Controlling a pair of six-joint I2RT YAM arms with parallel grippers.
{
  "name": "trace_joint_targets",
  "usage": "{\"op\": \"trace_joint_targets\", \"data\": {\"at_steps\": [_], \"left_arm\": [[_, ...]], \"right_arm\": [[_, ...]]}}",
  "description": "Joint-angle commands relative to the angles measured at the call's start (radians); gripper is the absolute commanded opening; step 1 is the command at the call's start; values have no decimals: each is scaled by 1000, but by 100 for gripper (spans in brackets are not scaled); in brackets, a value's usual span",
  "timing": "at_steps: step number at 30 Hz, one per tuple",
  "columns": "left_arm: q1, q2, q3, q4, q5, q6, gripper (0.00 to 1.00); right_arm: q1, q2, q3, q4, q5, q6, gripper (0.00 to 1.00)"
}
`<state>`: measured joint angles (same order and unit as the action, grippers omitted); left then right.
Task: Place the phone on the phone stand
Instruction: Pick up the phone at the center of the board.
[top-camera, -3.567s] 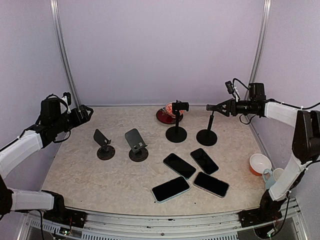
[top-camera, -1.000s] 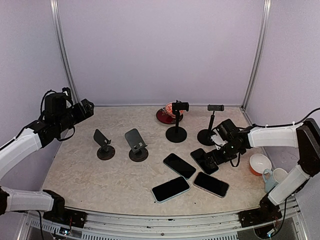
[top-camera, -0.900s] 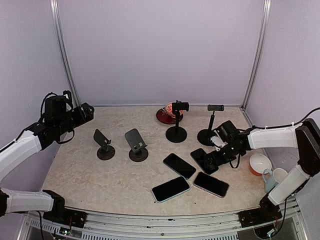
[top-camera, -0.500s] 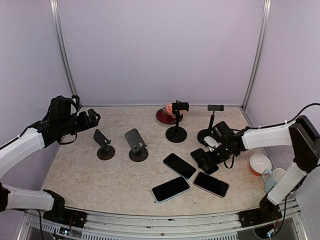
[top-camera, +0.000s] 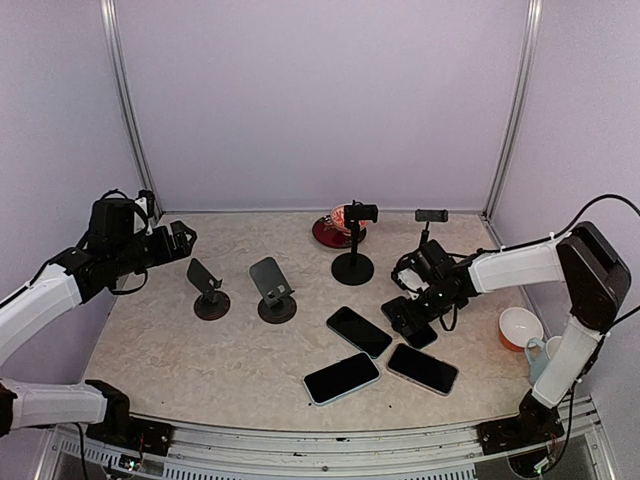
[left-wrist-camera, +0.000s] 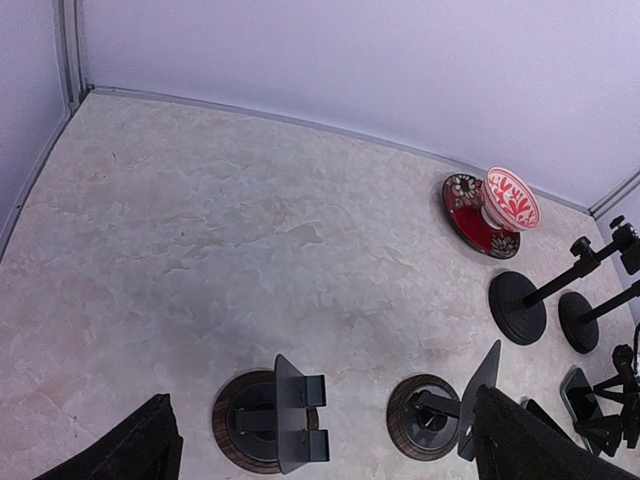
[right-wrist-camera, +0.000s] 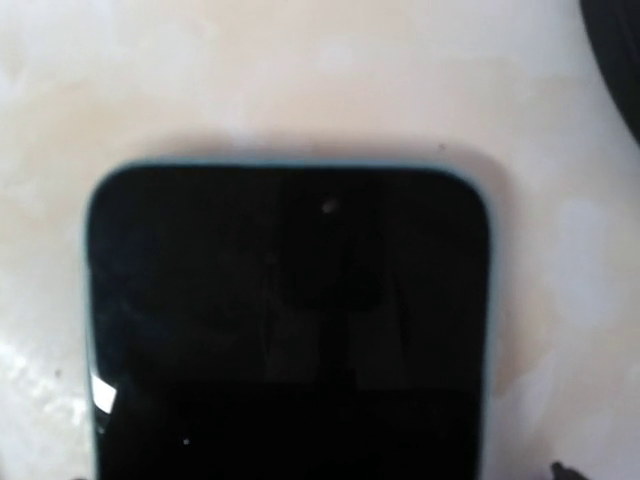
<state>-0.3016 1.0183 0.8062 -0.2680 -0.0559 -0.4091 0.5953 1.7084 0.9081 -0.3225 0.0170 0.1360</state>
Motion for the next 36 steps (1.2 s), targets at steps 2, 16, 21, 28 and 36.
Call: {"op": "trace_joint_targets", "data": {"at_steps": [2,16,21,28,36], "left_arm": [[10,-10,-15,18,-16,18,99],[57,3,-21,34,59,1,99],[57,-2,-22,32,52,1,99],[44,-8,-15,27,88,35,99],[-35,-35,-15,58,146,82,99]], "right_arm": [[12,76,8,-48,-1,-17,95],[29,72,5,-84,-26,-19,70],[31,66,7,-84,-5,-15,60],[54,-18,17,-41,45,-25,57],[101,-166,-14,36,102,-42,55]]}}
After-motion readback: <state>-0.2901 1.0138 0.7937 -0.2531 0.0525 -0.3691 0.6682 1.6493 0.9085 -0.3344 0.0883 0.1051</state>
